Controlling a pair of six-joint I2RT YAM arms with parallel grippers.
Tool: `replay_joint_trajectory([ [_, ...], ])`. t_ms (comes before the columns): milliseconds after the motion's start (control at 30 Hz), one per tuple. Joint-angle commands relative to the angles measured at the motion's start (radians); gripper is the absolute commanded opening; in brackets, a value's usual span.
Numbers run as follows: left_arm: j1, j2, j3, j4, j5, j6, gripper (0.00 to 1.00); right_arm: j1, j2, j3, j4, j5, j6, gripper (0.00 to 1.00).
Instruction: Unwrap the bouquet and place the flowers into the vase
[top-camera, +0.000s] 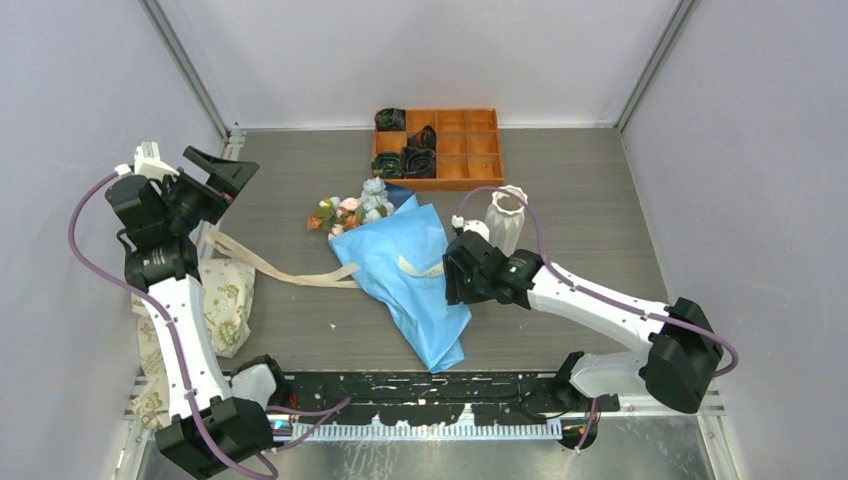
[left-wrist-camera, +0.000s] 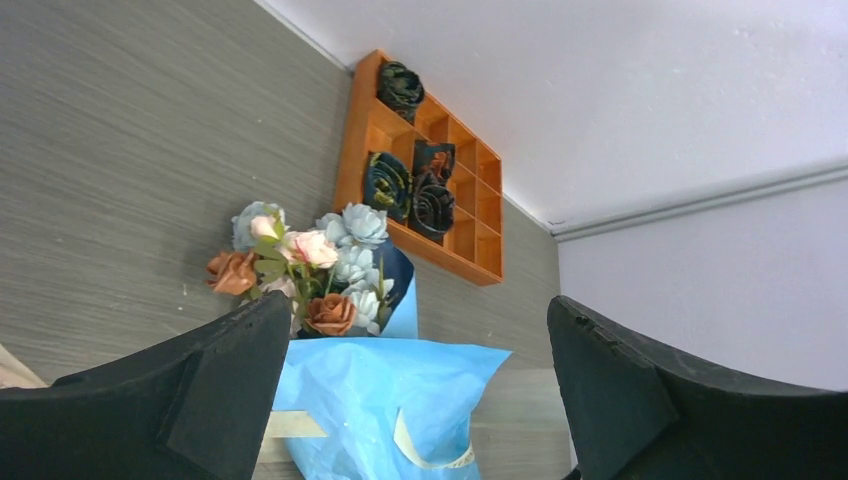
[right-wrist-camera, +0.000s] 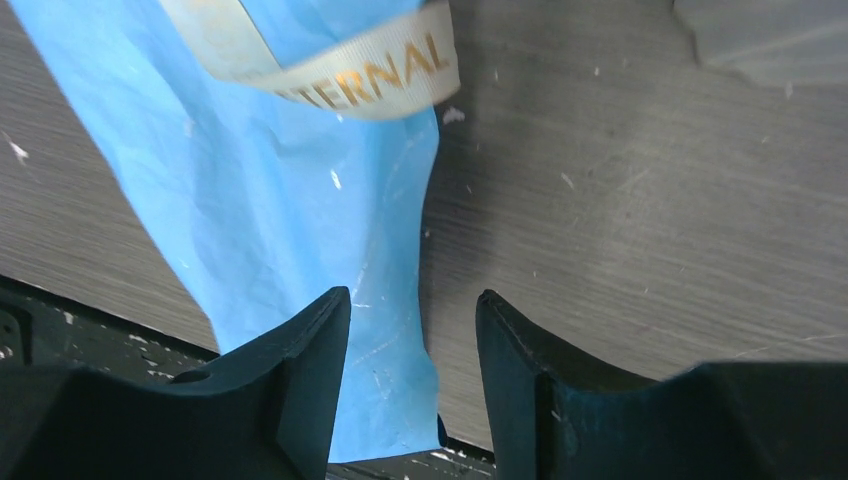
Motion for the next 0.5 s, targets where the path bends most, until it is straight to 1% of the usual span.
replay_joint_trajectory([
  [0, -0.008, -0.018, 0.040, -0.013, 0.026, 0.025, 1.00, 0.006, -0.007, -0.049, 0.086, -0.040, 0.062, 0.55],
  [67, -0.008, -0.022, 0.040, -0.039, 0.025, 0.040, 1.00, 0.006, 0.001, -0.064, 0.106, -0.046, 0.063, 0.53],
  [100, -0.009, -0.025, 0.039, -0.050, 0.025, 0.047, 1.00, 0.005, 0.004, -0.072, 0.118, -0.055, 0.060, 0.50],
  [167, -0.008, -0.033, 0.042, -0.072, 0.023, 0.060, 1.00, 0.007, 0.005, -0.070, 0.140, -0.081, 0.048, 0.36],
  [233, -0.008, -0.038, 0.052, -0.102, 0.022, 0.077, 0.99, 0.009, 0.003, -0.057, 0.164, -0.108, 0.040, 0.14],
  [300, -0.007, -0.041, 0.072, -0.145, 0.019, 0.099, 0.99, 0.022, -0.001, -0.027, 0.188, -0.131, 0.032, 0.01],
  [400, -0.007, -0.048, 0.112, -0.218, 0.008, 0.134, 0.98, 0.087, 0.012, 0.056, 0.198, -0.149, -0.008, 0.01],
  [467, -0.008, -0.056, 0.147, -0.274, 0.001, 0.148, 0.97, 0.169, 0.052, 0.159, 0.155, -0.097, -0.060, 0.01],
])
